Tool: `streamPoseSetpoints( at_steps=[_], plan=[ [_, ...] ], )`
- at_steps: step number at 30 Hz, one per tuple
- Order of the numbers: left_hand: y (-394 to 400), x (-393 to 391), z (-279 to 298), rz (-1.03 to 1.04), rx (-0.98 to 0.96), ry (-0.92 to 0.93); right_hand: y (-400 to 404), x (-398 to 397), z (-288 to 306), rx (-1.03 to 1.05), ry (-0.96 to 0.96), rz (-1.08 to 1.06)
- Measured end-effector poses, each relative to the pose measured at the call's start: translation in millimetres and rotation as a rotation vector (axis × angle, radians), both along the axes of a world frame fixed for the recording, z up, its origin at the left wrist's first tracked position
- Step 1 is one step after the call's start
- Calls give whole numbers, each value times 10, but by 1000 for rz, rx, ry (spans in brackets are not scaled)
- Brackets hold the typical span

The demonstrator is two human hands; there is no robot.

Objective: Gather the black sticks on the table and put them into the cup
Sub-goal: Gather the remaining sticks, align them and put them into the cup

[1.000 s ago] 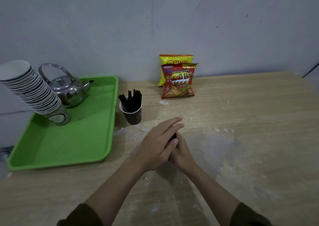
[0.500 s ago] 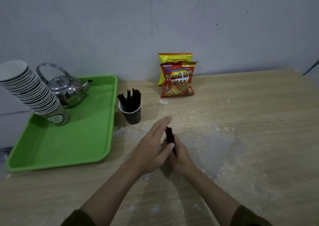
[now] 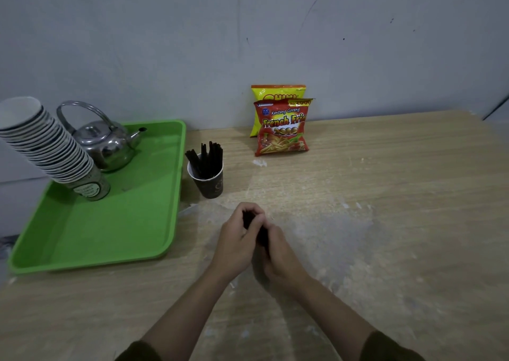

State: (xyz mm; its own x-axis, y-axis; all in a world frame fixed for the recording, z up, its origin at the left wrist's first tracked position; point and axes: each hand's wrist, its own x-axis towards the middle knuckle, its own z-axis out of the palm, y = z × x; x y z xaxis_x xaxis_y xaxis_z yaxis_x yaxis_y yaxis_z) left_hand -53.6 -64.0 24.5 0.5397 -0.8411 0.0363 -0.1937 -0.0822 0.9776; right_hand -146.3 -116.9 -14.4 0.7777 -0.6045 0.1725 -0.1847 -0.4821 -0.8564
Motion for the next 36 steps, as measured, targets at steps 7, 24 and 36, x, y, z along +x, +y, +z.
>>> streamPoseSetpoints(
  at_steps=[7,24,36],
  plan=[
    [-4,-64,-36,204,-104,374,-4,-36,-60,-109,240,10],
    [19,462,319,125,-88,94,68,363,296,295,238,90],
    [-427,1374,567,285,-133,-167,-133,487,155,331,371,104]
  ],
)
